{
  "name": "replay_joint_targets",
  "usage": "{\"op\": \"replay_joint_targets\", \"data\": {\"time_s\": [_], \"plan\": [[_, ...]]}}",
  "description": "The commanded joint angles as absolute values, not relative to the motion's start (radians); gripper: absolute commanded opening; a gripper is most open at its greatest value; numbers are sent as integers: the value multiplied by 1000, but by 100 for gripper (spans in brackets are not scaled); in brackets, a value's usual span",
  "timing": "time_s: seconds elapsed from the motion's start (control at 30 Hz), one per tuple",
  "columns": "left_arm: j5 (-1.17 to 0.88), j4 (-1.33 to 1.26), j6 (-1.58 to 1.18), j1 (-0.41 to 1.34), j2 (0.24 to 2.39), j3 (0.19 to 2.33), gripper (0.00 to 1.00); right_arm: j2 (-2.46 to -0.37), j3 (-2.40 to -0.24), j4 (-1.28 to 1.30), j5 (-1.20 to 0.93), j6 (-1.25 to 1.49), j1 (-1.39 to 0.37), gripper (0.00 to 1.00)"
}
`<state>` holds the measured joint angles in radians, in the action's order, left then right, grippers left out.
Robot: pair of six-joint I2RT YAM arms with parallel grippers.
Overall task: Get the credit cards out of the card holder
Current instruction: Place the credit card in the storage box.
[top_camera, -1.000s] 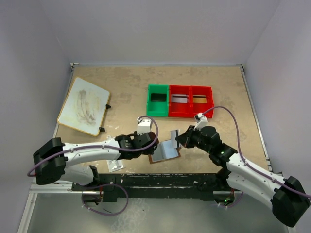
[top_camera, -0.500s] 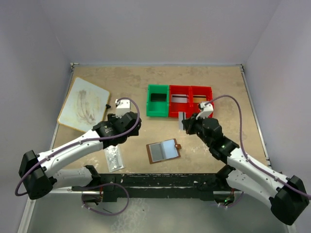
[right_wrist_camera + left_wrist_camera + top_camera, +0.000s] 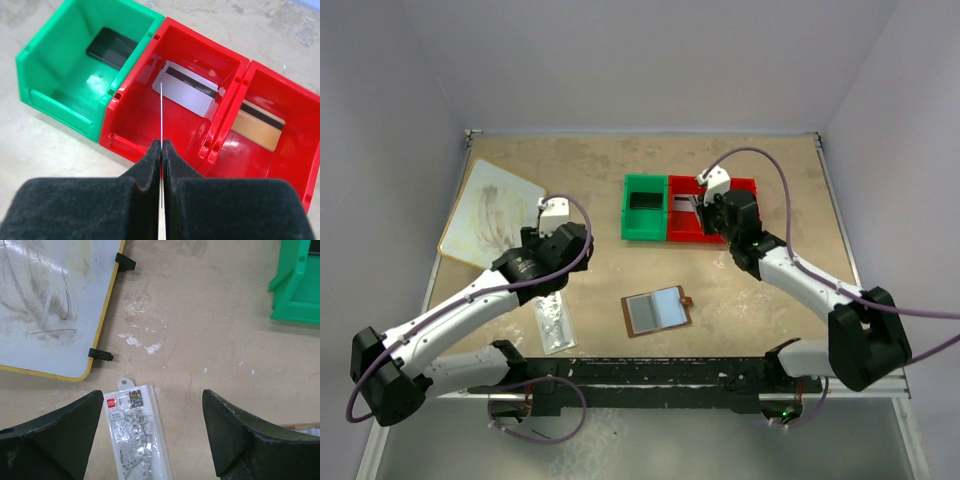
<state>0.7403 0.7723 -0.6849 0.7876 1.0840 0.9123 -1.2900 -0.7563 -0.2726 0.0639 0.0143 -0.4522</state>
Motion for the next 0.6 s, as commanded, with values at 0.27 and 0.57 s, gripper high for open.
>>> {"op": "replay_joint_targets", "data": {"time_s": [0.27, 0.57], "plan": [[846, 779, -675, 783, 1004, 923, 78, -1522, -959, -264, 7, -428, -454, 0], [853, 776, -668, 784, 994, 920, 78, -1647, -1054, -188, 3, -704, -435, 0]]}}
